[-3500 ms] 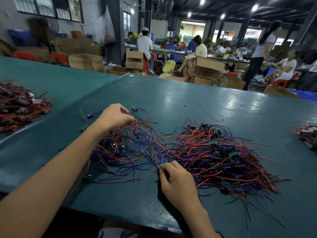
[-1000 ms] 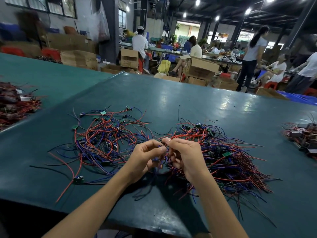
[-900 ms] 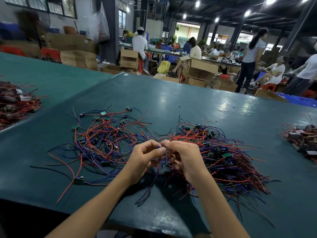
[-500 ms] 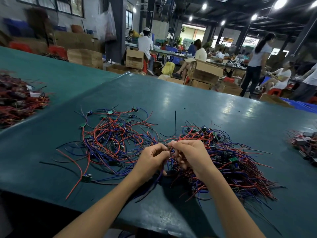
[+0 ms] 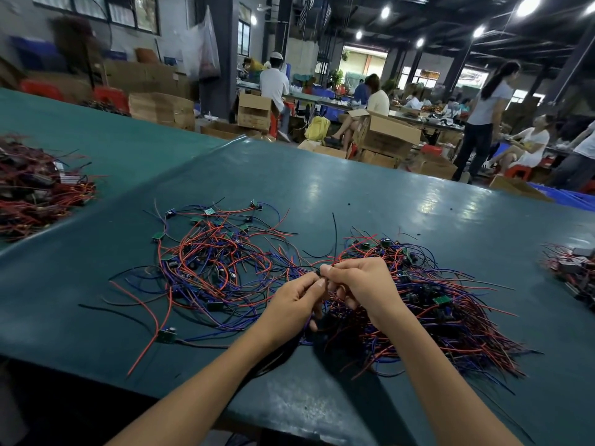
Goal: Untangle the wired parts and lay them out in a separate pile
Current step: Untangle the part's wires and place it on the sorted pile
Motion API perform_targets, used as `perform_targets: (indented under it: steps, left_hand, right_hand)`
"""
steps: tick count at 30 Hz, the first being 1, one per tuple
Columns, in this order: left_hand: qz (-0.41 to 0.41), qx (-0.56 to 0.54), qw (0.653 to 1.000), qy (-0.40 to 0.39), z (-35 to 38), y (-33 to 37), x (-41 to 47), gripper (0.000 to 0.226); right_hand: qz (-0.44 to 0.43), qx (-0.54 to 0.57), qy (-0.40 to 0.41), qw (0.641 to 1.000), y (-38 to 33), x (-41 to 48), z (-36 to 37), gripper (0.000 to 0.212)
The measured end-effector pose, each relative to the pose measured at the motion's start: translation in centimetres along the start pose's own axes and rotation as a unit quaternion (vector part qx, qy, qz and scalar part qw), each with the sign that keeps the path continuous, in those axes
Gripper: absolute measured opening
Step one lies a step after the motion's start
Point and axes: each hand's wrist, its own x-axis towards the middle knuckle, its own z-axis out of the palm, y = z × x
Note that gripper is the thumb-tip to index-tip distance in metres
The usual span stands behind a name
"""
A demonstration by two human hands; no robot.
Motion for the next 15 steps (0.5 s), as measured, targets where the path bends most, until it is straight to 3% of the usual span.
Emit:
perform_targets:
  steps: [15]
  left_hand:
    - [0.047, 0.054, 0.997, -0.032, 0.1, 0.0, -0.3, 0.028]
  right_hand:
    - [0.027, -0.045, 0.111, 0.992, -1.5, 5.6, -3.5, 0.027]
